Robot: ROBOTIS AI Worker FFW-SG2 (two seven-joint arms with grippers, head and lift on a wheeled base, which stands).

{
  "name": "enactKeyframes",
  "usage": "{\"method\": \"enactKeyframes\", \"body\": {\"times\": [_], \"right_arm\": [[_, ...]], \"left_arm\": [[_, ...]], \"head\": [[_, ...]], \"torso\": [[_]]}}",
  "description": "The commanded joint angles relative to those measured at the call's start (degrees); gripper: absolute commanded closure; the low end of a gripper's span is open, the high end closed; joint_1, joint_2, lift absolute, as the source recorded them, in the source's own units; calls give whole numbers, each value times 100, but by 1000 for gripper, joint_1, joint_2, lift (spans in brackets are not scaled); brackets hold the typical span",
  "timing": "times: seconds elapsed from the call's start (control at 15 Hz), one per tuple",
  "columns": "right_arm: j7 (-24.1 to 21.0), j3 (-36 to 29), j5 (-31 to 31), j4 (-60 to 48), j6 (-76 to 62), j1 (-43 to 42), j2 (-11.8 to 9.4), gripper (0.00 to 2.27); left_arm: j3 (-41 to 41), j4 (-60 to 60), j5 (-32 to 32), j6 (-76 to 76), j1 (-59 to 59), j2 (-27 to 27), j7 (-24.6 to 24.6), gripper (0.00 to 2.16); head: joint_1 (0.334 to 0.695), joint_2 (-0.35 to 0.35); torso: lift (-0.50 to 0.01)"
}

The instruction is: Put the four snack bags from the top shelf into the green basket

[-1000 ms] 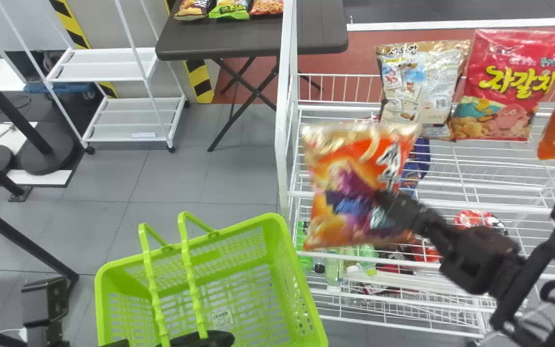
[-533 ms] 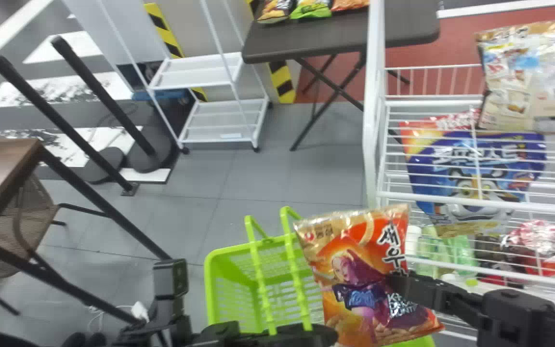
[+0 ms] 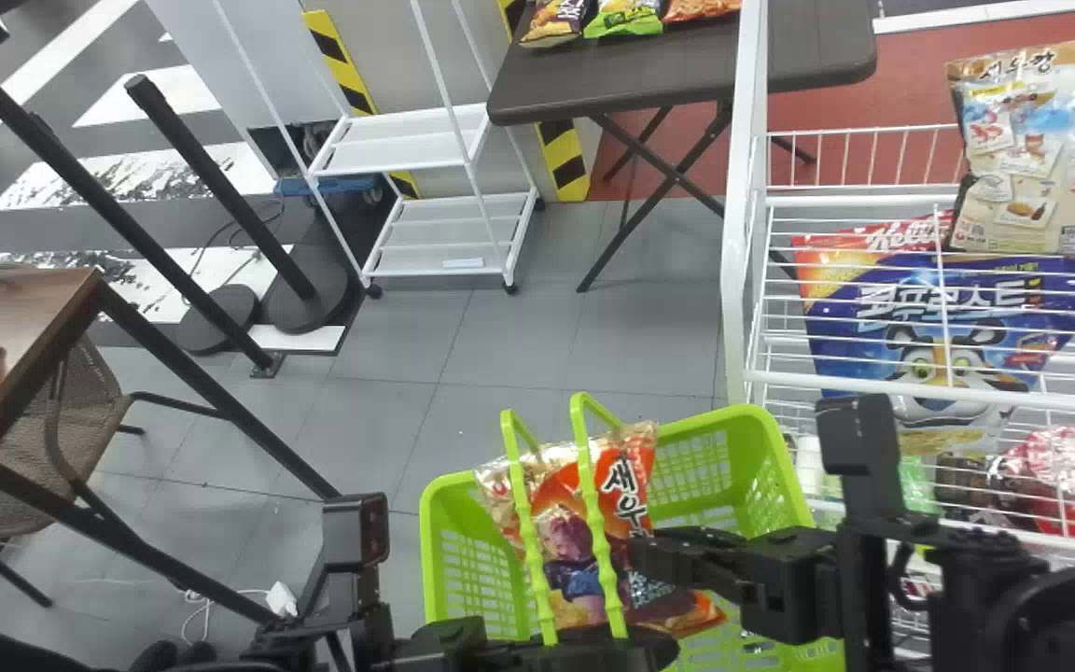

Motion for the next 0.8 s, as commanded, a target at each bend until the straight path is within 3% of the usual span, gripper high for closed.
{"method": "enactKeyframes", "body": {"times": [0.0,0.2,0.47,0.53,0.73], "right_arm": [[0,-188,-212,-126,352,7,5,19],[-9,-909,-317,-671,722,95,5,46],[-114,-2482,-124,-1207,897,-275,5,56],[-184,-2693,-89,-1199,862,-494,5,56],[-817,-2728,456,-619,-34,-1030,-35,63]], "left_arm": [[19,8,0,0,0,-2,-57,2145],[28,-1,0,0,-8,7,-57,2145],[71,8,26,18,-8,59,-57,2145],[71,16,26,18,-8,59,-57,2145],[63,52,35,18,-79,86,-57,2145]], "head": [[695,350],[695,350],[695,350],[695,255],[695,118]], "torso": [[0],[0],[0],[0],[0]]}}
